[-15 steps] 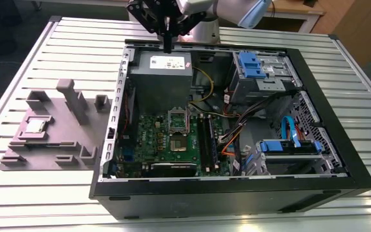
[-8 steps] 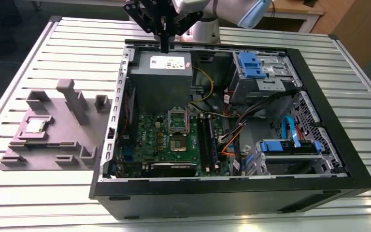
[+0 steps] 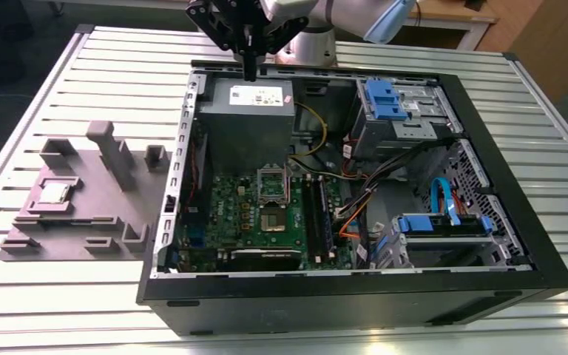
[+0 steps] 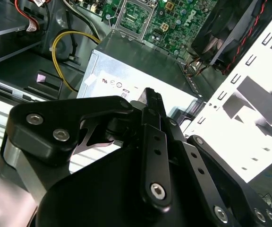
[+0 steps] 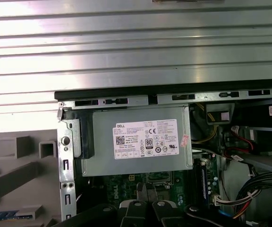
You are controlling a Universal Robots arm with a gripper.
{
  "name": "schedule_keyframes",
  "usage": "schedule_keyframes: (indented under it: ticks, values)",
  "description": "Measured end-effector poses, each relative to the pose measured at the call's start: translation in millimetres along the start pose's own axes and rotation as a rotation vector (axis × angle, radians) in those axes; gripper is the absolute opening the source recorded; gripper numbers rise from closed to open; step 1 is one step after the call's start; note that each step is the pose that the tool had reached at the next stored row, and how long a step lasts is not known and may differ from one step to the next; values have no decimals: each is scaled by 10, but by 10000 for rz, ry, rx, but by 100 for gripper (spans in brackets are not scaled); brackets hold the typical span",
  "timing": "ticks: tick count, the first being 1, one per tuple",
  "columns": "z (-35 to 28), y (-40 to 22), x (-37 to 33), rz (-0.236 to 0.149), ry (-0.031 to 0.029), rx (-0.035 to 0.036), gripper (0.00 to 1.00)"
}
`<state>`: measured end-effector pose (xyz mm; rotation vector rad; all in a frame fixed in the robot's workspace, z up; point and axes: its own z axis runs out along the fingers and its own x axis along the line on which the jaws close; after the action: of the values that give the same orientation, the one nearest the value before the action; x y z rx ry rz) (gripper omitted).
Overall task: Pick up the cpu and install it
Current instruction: 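Reach for the cpu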
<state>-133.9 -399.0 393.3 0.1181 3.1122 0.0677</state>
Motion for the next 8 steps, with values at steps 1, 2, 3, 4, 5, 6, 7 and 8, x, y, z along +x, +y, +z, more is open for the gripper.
schedule_keyframes:
  ticks: [1,2,3,4,5,6,7,8]
  values:
    - [0,0,4,0,-1,0,10]
    - [0,0,7,0,-2,0,10]
    - [0,0,8,-2,-1,1,10]
    - [0,0,11,-1,-2,0,10]
    - [0,0,13,-1,-2,0,10]
    - [0,0,13,-1,-2,1,10]
    - [0,0,13,-1,-2,0,10]
    - [-1,0,13,-1,-1,1,10]
